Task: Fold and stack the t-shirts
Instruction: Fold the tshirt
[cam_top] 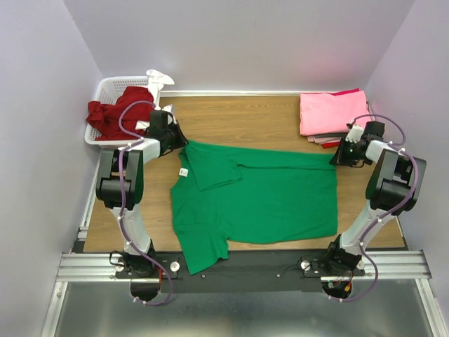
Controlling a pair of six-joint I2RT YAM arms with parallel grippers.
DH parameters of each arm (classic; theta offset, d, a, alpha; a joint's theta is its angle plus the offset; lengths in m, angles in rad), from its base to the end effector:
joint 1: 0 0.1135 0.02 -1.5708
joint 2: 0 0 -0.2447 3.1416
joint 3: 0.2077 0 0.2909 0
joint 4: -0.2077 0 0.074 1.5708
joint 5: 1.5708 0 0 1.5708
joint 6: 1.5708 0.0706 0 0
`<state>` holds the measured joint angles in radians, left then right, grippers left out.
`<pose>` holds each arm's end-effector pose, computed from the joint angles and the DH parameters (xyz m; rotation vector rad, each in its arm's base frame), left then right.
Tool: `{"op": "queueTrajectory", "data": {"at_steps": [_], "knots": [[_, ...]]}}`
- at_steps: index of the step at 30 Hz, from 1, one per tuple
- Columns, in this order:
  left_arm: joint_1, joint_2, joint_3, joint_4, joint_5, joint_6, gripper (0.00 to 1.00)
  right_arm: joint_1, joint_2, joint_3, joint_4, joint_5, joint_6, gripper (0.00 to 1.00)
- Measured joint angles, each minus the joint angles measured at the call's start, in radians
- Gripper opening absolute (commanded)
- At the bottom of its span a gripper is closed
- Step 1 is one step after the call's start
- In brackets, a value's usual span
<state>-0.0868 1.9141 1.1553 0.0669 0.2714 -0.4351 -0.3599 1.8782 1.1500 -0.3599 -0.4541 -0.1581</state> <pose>0.4562 -0.0587 0.1010 -0.2525 2.2852 -0.5810 0.3948 -0.1155 0.0803 0.1120 2.5369 0.4064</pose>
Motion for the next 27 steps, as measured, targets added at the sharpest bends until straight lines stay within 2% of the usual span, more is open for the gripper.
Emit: {"op": "queueTrajectory", "data": {"at_steps": [1,2,3,7,15,16,17,19,20,21,24,27], "knots": [[0.000,0.001,0.000,0.000,0.003,0.000,0.17,0.000,0.000,0.000,0.000,0.002,0.001,0.25],[0.000,0.001,0.000,0.000,0.006,0.001,0.21,0.000,0.000,0.000,0.000,0.002,-0.002,0.40],[0.000,0.001,0.000,0.002,0.009,0.005,0.23,0.000,-0.001,0.000,0.000,0.002,-0.004,0.47],[0.002,-0.018,-0.003,0.006,0.011,0.018,0.29,-0.001,-0.020,0.000,0.000,0.018,-0.017,0.59],[0.003,-0.249,-0.040,0.023,0.003,0.091,0.38,-0.003,-0.082,-0.005,0.000,0.057,-0.044,0.64],[0.003,-0.289,-0.047,0.027,0.000,0.101,0.41,-0.005,-0.087,-0.006,0.000,0.056,-0.048,0.64],[0.003,-0.342,-0.061,0.031,-0.008,0.116,0.53,-0.006,-0.096,-0.011,0.001,0.052,-0.060,0.63],[0.003,-0.444,-0.088,0.045,-0.022,0.140,0.64,-0.009,-0.118,-0.028,0.000,0.039,-0.078,0.60],[0.003,-0.496,-0.102,0.058,-0.031,0.151,0.75,-0.009,-0.135,-0.040,-0.001,0.027,-0.088,0.56],[0.004,-0.545,-0.119,0.070,-0.037,0.159,0.78,-0.009,-0.145,-0.047,-0.001,0.020,-0.095,0.55],[0.008,-0.649,-0.180,0.103,-0.053,0.176,0.79,-0.009,-0.174,-0.058,0.000,0.003,-0.107,0.48],[0.010,-0.704,-0.248,0.108,-0.054,0.191,0.78,-0.009,-0.171,-0.059,-0.001,-0.004,-0.106,0.47]]}}
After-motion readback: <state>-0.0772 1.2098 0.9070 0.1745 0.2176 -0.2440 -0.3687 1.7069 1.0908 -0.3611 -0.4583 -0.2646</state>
